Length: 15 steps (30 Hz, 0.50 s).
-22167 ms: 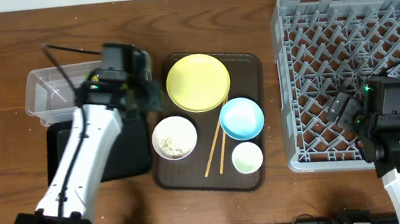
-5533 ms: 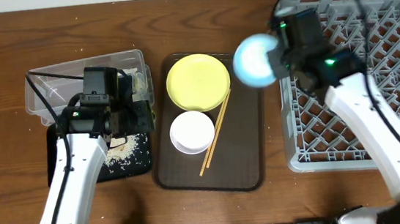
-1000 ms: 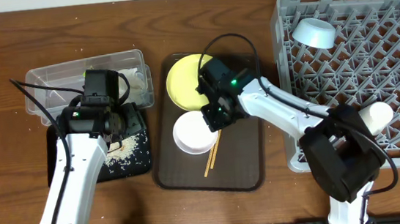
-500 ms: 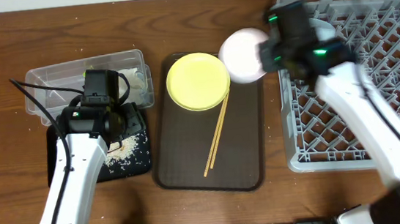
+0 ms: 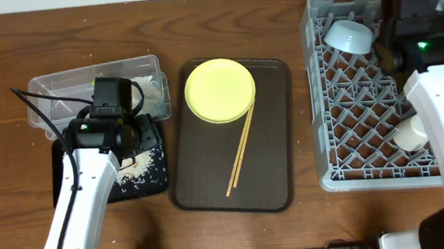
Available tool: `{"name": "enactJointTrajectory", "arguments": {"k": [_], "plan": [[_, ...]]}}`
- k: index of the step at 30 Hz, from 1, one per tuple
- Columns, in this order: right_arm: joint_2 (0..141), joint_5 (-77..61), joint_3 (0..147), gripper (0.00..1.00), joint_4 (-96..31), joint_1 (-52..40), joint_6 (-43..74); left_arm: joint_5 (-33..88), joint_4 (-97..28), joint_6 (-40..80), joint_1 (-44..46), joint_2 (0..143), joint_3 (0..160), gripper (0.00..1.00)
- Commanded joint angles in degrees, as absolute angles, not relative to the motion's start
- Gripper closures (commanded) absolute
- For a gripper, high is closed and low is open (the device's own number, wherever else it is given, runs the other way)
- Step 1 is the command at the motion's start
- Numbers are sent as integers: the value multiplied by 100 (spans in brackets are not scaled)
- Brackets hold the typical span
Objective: Sort waste into correct bins and load items into the dishwasher rack
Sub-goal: 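Carry the white bowl with the right gripper and set it in the rack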
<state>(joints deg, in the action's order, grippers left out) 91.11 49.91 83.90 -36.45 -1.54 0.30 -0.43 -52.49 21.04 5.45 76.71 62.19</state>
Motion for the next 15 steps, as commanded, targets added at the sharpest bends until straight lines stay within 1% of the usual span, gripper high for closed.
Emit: {"name": "enactJointTrajectory", "arguments": {"k": [1,7,11,15], "plan": [[9450,5634,8433,99,-3750,89,-167,-158,-5264,2156,541,7642,6274,28],[10027,5688,8431,99,-4058,176,-156,-156,-5264,2156,541,7642,6274,28],[10353,6272,8431,99,-4300,172,497,-156,-5271,2156,541,7642,6274,28],[10447,6272,8431,99,-4418,104,773,-156,-5262,2156,543,7642,6274,28]]}}
